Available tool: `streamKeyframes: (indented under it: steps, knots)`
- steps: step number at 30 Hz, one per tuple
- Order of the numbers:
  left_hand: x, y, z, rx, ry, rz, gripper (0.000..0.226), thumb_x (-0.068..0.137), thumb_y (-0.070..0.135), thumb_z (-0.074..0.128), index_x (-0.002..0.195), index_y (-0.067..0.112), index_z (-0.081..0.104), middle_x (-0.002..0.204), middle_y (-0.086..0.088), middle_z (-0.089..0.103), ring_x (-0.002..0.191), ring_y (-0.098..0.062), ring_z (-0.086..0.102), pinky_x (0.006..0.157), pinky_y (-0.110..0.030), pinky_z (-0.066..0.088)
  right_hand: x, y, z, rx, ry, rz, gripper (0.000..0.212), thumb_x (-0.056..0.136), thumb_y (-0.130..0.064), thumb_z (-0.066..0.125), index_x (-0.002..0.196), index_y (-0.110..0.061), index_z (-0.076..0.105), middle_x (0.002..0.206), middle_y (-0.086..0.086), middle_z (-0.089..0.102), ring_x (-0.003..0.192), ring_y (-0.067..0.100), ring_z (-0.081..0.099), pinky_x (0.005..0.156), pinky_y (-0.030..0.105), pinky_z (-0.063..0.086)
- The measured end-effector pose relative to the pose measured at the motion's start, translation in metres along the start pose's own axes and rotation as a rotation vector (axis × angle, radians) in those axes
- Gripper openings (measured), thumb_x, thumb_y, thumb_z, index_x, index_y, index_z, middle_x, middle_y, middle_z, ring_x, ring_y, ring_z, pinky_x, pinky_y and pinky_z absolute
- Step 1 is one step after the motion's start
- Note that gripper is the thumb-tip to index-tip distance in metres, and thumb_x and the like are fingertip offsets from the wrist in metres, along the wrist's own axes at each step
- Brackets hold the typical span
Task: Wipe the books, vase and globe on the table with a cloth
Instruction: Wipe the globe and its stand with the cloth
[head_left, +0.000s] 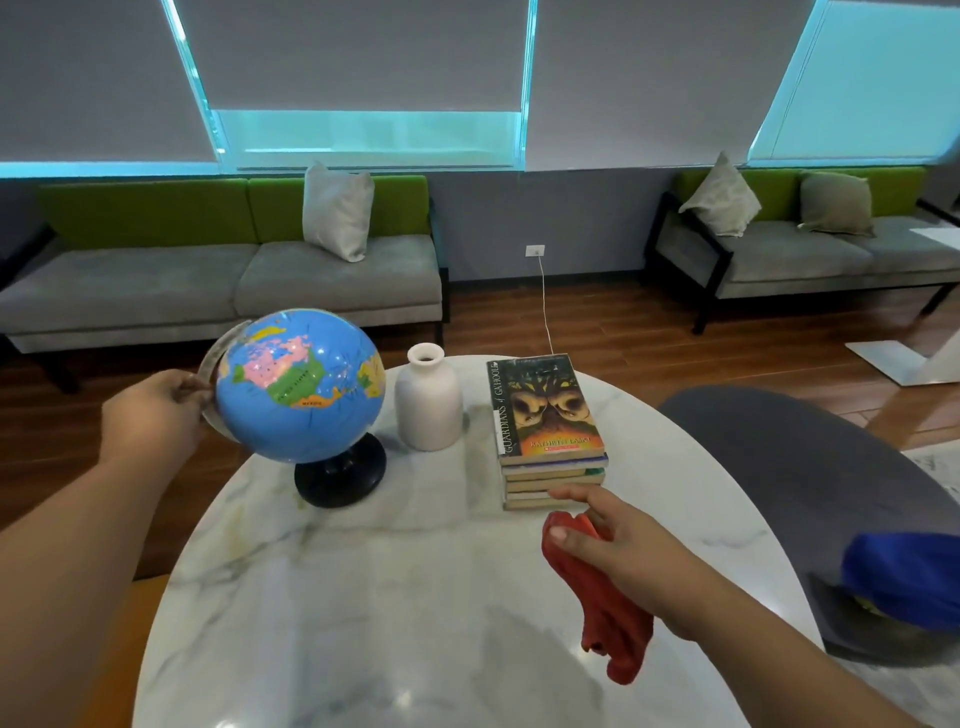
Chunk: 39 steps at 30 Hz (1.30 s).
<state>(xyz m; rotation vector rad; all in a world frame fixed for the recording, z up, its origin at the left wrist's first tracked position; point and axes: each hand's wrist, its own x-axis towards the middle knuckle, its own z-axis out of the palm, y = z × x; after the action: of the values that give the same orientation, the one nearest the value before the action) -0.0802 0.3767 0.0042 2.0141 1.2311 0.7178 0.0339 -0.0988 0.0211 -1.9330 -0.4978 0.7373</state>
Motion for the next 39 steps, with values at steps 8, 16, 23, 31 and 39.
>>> streamKeyframes:
  steps: [8, 16, 23, 31, 39]
  knots:
    - [0.033, -0.004, 0.017, 0.011, -0.029, 0.005, 0.007, 0.081, 0.02, 0.061, 0.081, 0.027, 0.064, 0.088, -0.009, 0.07, 0.088, -0.032, 0.068, 0.082, -0.05, 0.056, 0.022, 0.003, 0.011, 0.01, -0.025, 0.036, 0.033, 0.086, -0.041, 0.068, 0.115, -0.048, 0.056, 0.115, -0.006, 0.061, 0.092, 0.023, 0.068, 0.074, 0.035, 0.06]
    - [-0.01, 0.043, 0.009, 0.235, -0.036, 0.081, 0.023, 0.09, 0.016, 0.059, 0.112, 0.008, 0.061, 0.109, -0.019, 0.065, 0.103, -0.037, 0.057, 0.084, -0.04, 0.045, 0.027, 0.008, 0.019, -0.203, -0.065, 0.043, 0.022, 0.086, -0.019, 0.064, 0.098, -0.037, 0.056, 0.096, -0.008, 0.065, 0.081, 0.011, 0.063, 0.068, 0.02, 0.053]
    - [-0.044, 0.053, -0.001, 0.043, 0.182, 0.197, 0.04, 0.087, 0.019, 0.064, 0.125, 0.017, 0.054, 0.129, -0.013, 0.056, 0.111, -0.034, 0.056, 0.092, -0.045, 0.044, 0.022, 0.007, 0.026, -0.167, -0.103, 0.056, 0.018, 0.087, -0.02, 0.064, 0.096, -0.035, 0.058, 0.095, -0.003, 0.066, 0.079, 0.019, 0.067, 0.06, 0.022, 0.054]
    - [-0.192, 0.07, 0.031, -0.515, -0.219, 0.202, 0.028, 0.091, -0.001, 0.057, 0.092, 0.026, 0.062, 0.091, 0.005, 0.07, 0.084, -0.006, 0.063, 0.078, -0.011, 0.048, 0.012, -0.002, 0.03, -0.197, -0.073, 0.016, 0.017, 0.087, -0.025, 0.065, 0.098, -0.035, 0.057, 0.096, -0.011, 0.065, 0.082, 0.007, 0.063, 0.064, 0.015, 0.048]
    - [-0.275, 0.063, 0.06, -0.572, -0.882, -0.157, 0.048, 0.067, 0.031, 0.07, 0.113, 0.024, 0.058, 0.112, 0.004, 0.067, 0.102, -0.011, 0.065, 0.08, -0.026, 0.054, -0.002, -0.016, 0.047, -0.158, -0.023, -0.077, 0.022, 0.087, -0.02, 0.067, 0.098, -0.038, 0.059, 0.102, -0.012, 0.06, 0.076, -0.006, 0.062, 0.068, 0.014, 0.046]
